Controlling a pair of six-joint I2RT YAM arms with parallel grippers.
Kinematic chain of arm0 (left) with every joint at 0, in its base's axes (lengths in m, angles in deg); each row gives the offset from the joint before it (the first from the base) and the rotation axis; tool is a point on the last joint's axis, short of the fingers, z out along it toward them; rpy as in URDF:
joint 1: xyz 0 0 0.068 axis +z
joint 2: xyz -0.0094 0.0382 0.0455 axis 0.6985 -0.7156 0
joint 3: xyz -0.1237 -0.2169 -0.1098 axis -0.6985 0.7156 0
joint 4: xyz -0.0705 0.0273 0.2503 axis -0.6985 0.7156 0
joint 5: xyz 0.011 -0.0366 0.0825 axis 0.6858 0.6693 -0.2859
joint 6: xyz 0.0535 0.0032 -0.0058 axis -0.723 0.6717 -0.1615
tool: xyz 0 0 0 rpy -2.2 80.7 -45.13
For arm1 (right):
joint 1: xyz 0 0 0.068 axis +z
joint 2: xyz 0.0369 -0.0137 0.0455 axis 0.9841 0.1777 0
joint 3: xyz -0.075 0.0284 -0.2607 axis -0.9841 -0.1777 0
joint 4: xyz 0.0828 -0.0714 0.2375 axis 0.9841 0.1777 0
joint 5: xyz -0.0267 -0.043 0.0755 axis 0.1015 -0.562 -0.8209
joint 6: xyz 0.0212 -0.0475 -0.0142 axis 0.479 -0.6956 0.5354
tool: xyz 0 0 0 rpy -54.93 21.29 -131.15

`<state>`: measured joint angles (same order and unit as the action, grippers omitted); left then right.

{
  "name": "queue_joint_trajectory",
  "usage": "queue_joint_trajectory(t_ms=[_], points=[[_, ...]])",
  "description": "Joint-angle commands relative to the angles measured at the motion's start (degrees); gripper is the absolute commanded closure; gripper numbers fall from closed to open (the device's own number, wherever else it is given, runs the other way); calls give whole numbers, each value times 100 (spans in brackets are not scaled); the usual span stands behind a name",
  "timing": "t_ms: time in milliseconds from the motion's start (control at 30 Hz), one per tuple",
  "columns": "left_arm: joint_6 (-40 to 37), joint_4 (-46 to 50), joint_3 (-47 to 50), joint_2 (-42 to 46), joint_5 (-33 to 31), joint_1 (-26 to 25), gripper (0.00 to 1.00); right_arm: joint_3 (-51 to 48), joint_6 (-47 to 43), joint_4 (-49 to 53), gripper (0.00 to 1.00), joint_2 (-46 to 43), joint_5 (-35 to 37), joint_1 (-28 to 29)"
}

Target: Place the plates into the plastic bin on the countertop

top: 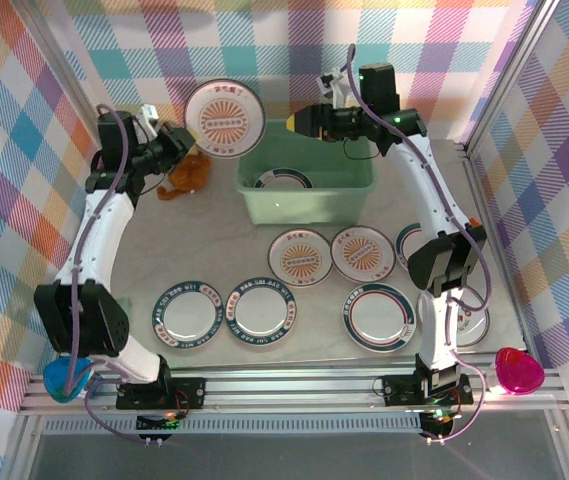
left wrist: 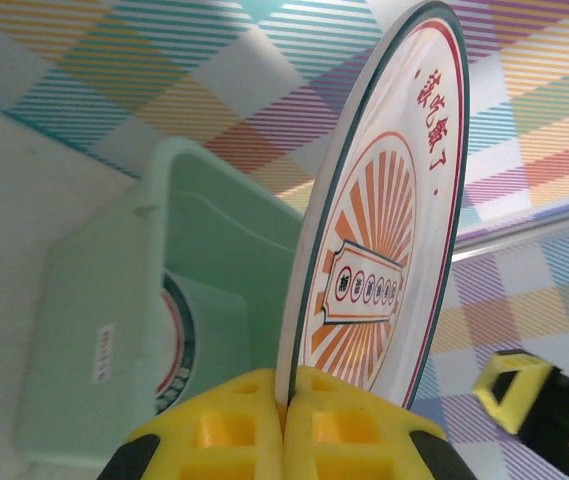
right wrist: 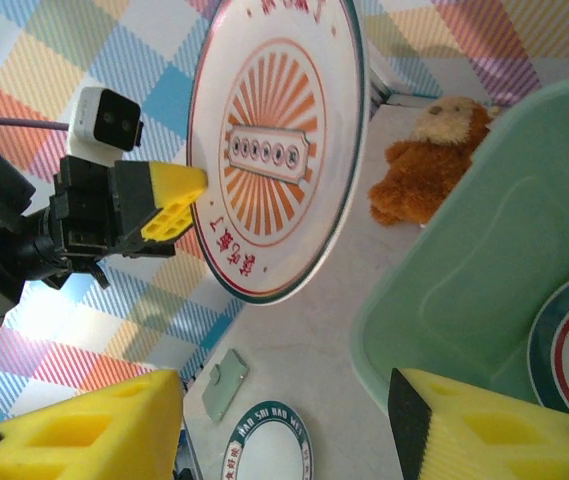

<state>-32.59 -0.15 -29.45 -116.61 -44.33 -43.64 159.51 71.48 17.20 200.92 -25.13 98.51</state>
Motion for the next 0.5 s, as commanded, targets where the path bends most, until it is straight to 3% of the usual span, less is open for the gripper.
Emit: queue_joint_trajectory(t_ms=[0,467], points=[[428,-940,-650,-383,674,-112,100,132,487,-77,43,126,31,-168],[750,-1291,-1334,-1394,752,-863,100,354,947,-830,48,563,-124,-363]])
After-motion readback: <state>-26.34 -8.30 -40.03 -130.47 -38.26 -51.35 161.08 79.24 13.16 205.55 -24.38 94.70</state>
